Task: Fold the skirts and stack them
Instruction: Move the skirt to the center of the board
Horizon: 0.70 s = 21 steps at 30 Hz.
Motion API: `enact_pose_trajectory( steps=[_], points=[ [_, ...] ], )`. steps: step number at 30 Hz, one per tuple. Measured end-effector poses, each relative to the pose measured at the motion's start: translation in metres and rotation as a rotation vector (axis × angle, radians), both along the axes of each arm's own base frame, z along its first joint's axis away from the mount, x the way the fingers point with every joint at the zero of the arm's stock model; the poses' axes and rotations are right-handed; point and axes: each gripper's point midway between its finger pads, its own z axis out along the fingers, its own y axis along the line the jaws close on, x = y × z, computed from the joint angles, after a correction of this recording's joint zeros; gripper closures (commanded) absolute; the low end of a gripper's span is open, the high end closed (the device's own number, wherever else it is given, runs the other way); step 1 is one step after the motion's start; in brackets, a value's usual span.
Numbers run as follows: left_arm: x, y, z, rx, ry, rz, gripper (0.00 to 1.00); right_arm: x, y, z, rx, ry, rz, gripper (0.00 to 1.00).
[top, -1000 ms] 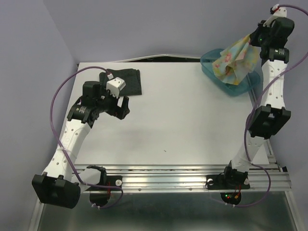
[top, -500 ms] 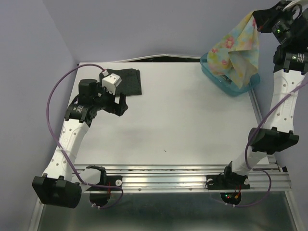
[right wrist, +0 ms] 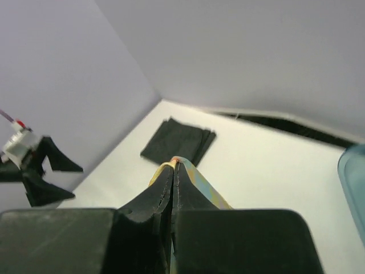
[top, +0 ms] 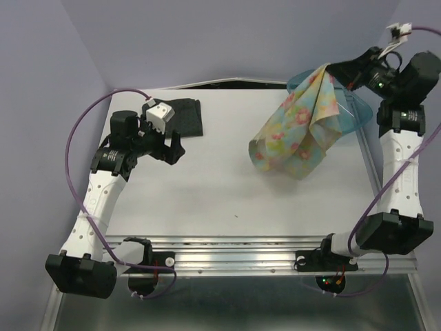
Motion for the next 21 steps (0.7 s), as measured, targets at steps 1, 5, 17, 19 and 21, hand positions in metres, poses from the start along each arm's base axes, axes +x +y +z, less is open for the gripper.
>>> enact_pose_trajectory(
  steps=[1,5,17,19,21],
  points=[
    [0.000,0.000,0.000,0.001,-0.001,-0.005,0.02,0.002,0.004,-0.028,-0.010,0.054,0.026,0.99],
    [-0.002,-0.001,-0.004,0.023,-0.004,-0.043,0.06,0.005,0.013,-0.154,-0.075,0.302,0.075,0.99],
    [-0.016,-0.027,-0.078,0.186,0.092,-0.194,0.16,-0.041,-0.028,-0.355,-0.567,0.571,0.067,0.99],
    [-0.021,-0.045,-0.089,0.215,0.087,-0.251,0.16,-0.043,-0.041,-0.370,-0.649,0.590,0.030,0.99],
    [-0.023,-0.068,-0.100,0.237,0.087,-0.312,0.16,-0.043,-0.055,-0.381,-0.716,0.616,-0.012,0.99]
  ],
)
